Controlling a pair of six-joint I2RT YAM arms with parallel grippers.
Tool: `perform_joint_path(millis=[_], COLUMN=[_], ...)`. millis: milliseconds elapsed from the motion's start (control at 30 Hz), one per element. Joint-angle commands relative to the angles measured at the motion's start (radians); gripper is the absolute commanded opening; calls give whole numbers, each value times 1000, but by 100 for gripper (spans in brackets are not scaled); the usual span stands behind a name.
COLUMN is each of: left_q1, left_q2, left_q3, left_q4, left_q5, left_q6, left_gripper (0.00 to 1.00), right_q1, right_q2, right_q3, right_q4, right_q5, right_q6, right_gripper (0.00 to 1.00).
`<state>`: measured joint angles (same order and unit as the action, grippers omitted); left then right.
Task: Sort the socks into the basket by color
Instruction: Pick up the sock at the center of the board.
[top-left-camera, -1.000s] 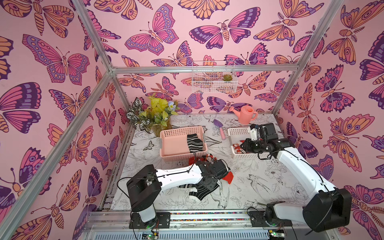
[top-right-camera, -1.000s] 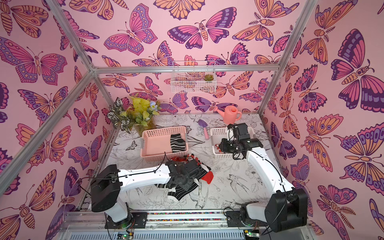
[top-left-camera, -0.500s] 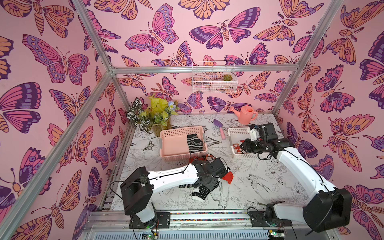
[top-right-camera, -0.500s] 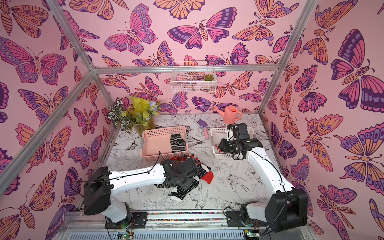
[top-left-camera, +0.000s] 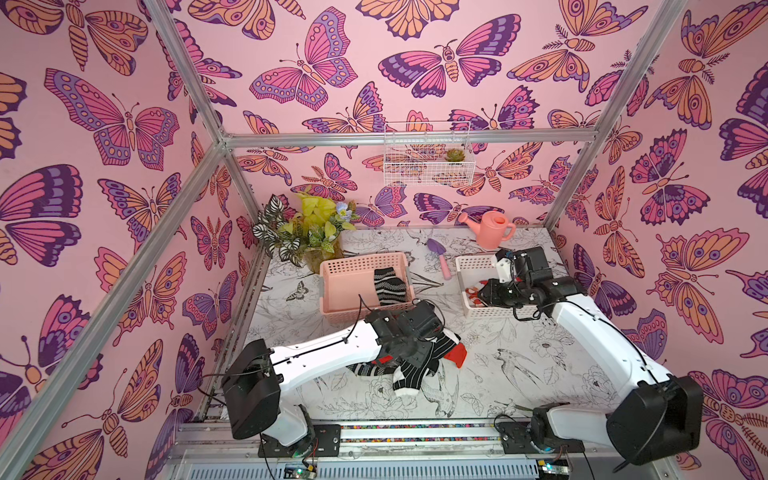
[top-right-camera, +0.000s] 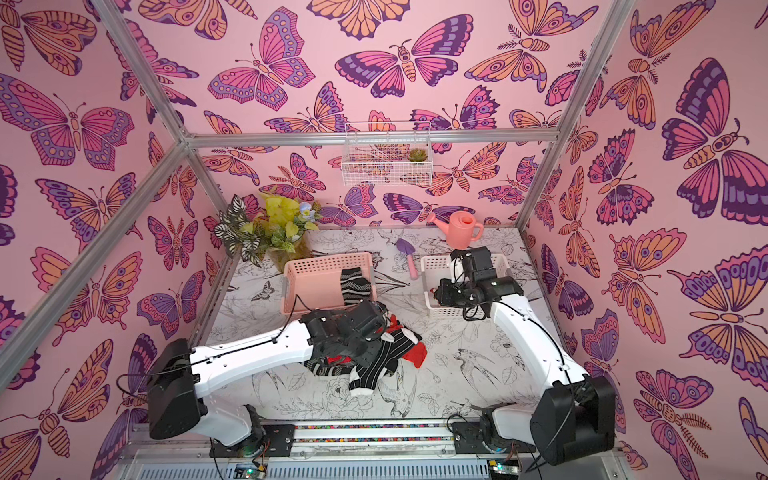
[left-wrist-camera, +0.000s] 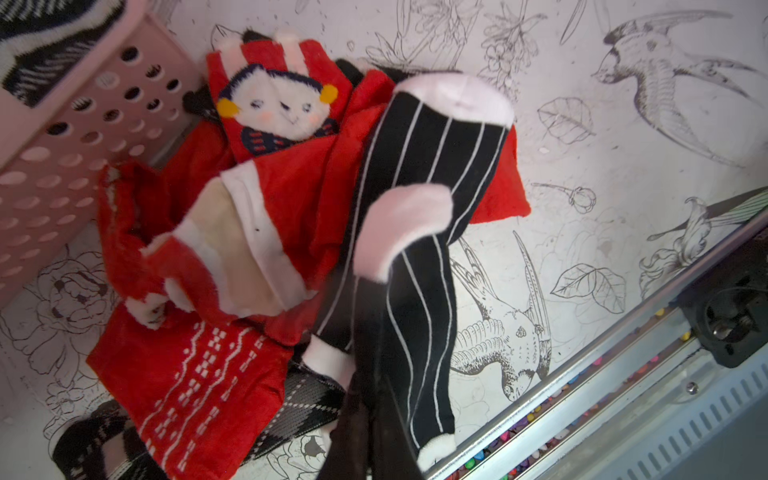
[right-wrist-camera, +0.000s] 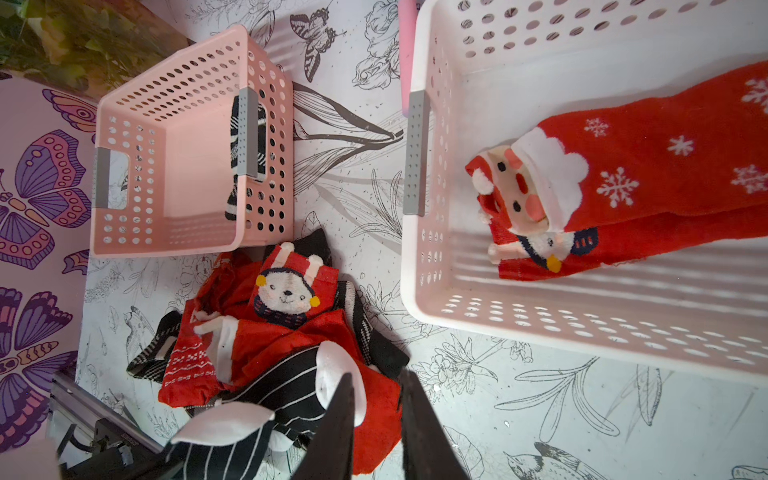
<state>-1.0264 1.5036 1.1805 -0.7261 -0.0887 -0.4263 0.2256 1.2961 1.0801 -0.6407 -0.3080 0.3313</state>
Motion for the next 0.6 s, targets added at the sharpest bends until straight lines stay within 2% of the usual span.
perform_joint_path(millis=[0, 567], left_q1=[41, 239], left_q2=[-43, -100], left_q3=[23, 107], left_q4=[-8, -11], left_q5=[20, 71], left_q6=[32, 108], left_gripper=[0, 0], right_q1=[15, 63], right_q2=[10, 41], right_q3=[14, 29], right_q4=[-13, 2], right_q5=[0, 7], right_q6=[-19, -14], right_gripper=[23, 24])
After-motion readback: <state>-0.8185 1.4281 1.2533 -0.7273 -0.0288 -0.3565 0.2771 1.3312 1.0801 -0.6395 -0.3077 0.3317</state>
